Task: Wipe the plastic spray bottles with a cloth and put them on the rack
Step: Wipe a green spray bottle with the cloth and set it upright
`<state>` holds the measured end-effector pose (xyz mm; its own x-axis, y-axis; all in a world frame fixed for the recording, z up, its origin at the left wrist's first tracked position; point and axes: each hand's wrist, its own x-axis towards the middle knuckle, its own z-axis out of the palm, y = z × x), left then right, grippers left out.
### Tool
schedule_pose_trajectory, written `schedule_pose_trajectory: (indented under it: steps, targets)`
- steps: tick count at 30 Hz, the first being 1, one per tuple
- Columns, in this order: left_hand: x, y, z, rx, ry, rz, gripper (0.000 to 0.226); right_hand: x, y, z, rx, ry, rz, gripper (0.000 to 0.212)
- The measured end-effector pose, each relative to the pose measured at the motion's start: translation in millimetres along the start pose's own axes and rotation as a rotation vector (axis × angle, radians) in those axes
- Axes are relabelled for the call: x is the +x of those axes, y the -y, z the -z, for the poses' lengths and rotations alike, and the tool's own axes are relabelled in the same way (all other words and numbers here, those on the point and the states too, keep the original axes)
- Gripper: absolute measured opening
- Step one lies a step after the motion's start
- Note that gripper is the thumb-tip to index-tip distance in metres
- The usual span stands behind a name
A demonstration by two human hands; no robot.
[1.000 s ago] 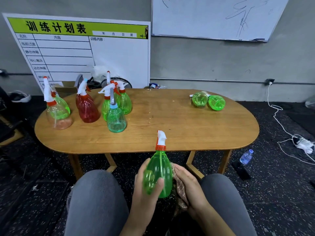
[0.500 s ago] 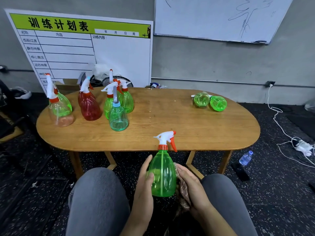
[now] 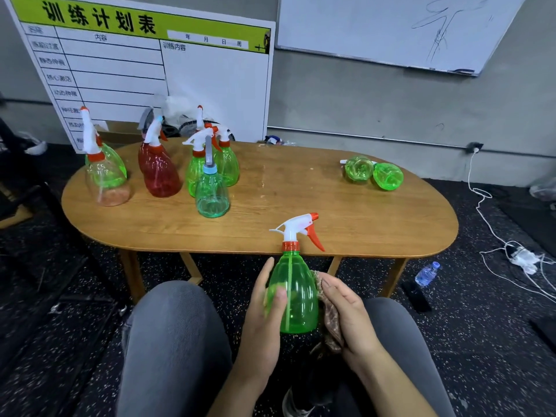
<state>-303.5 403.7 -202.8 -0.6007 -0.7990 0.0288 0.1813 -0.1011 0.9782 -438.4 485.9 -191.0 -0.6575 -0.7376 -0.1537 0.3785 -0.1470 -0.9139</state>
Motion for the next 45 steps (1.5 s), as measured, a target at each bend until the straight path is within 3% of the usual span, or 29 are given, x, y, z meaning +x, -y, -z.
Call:
schedule_pose_trajectory:
  steps: [4,10,15,17,19,21,22,26,29,33,37,39,42,43,45]
  targets:
    - [-2,-2,-1,-0.028,0.014,0.035,0.048,-2,1,-2,0.006,0.003,0.001,0.039]
    - [-5,-3,0,-0.022,0.016,-0.022,0.055,-5,0,-4,0.018,0.019,0.012,0.038]
    - [-5,-2,-1,-0.001,-0.032,-0.058,0.045,-4,-5,-2,-0.015,-0.105,0.058,0.034]
    - [-6,-4,-1,0.02,-0.035,-0.076,0.043,-1,5,1,-0.126,-0.257,0.223,0.023]
    - [-7,-8,-3,0.03,-0.039,-0.109,0.046,-2,27,0,-0.4,-0.339,0.589,0.016]
    - [-6,-8,-3,-0.002,-0.05,-0.121,0.048,-2,49,-13,-0.746,-0.217,0.924,0.018]
    - [-6,-8,-4,-0.021,-0.049,-0.117,0.046,0,57,-22,-0.865,-0.121,0.979,0.019]
    - [-10,-6,-5,0.002,-0.029,-0.143,0.045,25,69,-40,-1.293,0.174,0.96,0.024]
    - [-10,-8,-4,0.03,-0.061,-0.159,0.044,40,78,-42,-1.474,0.176,0.987,0.031]
    - [-10,-12,-5,0.033,-0.069,-0.16,0.041,52,86,-41,-1.468,-0.084,0.94,0.024]
    - [-10,-13,-3,0.035,-0.096,-0.162,0.045,47,76,-44,-1.368,0.277,0.837,0.032]
    - [-10,-13,-3,0.058,-0.086,-0.16,0.045,49,77,-45,-1.446,0.215,0.875,0.034]
    - [-12,-14,-5,0.062,-0.055,-0.157,0.046,53,88,-47,-1.441,-0.054,0.92,0.03]
    - [-12,-13,-5,0.069,-0.054,-0.165,0.046,53,88,-48,-1.428,-0.06,0.922,0.028]
    - [-12,-12,-4,0.068,-0.074,-0.17,0.049,50,85,-50,-1.428,0.085,0.9,0.028]
